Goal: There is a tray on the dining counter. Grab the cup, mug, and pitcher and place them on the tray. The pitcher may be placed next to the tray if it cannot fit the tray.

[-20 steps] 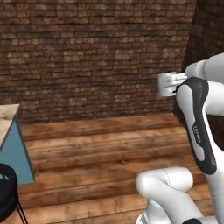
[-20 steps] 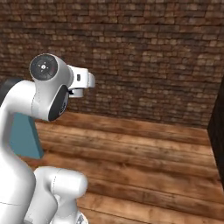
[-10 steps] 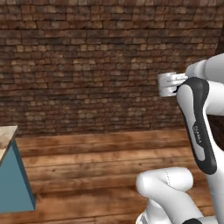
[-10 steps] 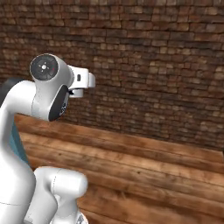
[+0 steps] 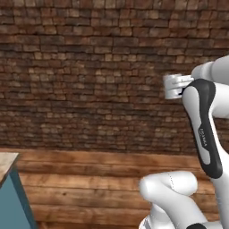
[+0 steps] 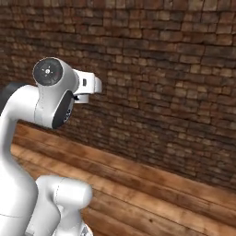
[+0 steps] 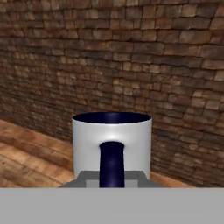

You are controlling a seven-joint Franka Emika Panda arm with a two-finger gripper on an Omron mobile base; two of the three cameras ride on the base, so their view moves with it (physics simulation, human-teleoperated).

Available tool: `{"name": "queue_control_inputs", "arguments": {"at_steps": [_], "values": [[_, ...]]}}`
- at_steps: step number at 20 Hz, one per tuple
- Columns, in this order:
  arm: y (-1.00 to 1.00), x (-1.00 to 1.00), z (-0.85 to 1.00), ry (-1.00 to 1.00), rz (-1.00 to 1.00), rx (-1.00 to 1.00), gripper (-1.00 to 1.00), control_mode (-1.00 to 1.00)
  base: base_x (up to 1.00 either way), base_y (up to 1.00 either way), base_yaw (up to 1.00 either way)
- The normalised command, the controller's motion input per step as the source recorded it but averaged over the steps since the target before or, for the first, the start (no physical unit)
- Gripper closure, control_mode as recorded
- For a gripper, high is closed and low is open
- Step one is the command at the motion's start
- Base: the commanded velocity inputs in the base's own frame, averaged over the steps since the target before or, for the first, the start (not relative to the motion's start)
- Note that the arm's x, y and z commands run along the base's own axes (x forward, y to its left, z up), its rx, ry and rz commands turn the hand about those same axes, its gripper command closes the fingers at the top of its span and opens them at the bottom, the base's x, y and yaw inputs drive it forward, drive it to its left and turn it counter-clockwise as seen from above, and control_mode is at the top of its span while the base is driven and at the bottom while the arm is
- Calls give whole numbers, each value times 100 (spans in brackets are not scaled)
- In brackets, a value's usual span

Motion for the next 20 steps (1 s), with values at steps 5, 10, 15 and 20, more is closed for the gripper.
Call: {"name": "queue_control_inputs", "arguments": {"at_steps": [5, 10, 15, 20], "values": [[0, 0, 0, 0, 0, 0, 100, 100, 96, -44, 39], [0, 0, 0, 0, 0, 0, 100, 100, 88, -50, 50], [0, 0, 0, 0, 0, 0, 100, 100, 94, -31, 60], [0, 0, 0, 0, 0, 0, 100, 100, 100, -14, 63]]}}
